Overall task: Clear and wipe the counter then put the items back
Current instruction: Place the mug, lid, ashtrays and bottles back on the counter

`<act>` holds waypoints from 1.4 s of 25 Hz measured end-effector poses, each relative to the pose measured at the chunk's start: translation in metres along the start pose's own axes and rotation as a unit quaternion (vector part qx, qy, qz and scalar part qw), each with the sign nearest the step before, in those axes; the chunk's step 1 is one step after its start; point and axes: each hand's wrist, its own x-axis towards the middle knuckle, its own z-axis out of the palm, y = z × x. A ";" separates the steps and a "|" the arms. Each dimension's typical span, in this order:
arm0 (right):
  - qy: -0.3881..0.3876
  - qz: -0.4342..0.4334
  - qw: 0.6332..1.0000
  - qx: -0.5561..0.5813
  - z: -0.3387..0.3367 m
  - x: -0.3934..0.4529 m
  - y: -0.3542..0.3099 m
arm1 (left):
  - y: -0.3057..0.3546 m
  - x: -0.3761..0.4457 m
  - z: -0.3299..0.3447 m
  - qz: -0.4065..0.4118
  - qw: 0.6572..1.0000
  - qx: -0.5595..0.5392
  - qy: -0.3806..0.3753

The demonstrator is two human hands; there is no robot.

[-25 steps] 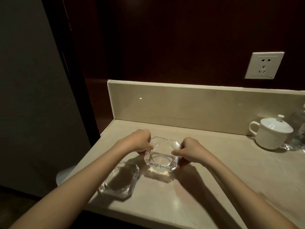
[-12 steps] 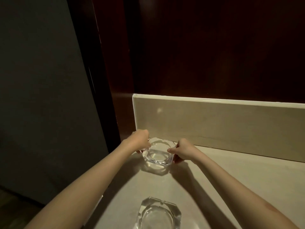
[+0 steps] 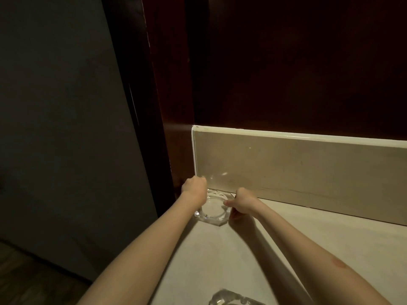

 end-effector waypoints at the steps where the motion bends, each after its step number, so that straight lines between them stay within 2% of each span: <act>1: -0.001 0.000 1.000 -0.003 0.001 0.003 -0.001 | -0.001 0.001 0.001 -0.001 1.000 0.007 0.003; 6: 0.012 0.010 1.000 0.003 0.000 0.014 0.001 | -0.001 0.004 0.003 0.009 0.999 0.032 0.010; 14: 0.020 0.023 0.995 0.097 0.007 0.033 0.008 | -0.004 -0.008 -0.001 0.019 0.999 0.033 0.018; 21: 0.026 0.021 0.996 0.081 0.010 0.032 -0.007 | -0.015 -0.033 -0.006 0.032 0.999 -0.015 0.033; 28: -0.006 -0.003 0.998 0.060 0.000 0.014 -0.003 | -0.031 -0.051 -0.005 0.062 0.992 -0.106 -0.032; 35: -0.112 -0.019 0.993 0.019 -0.026 -0.050 0.018 | -0.029 -0.081 -0.004 0.051 0.953 -0.247 -0.170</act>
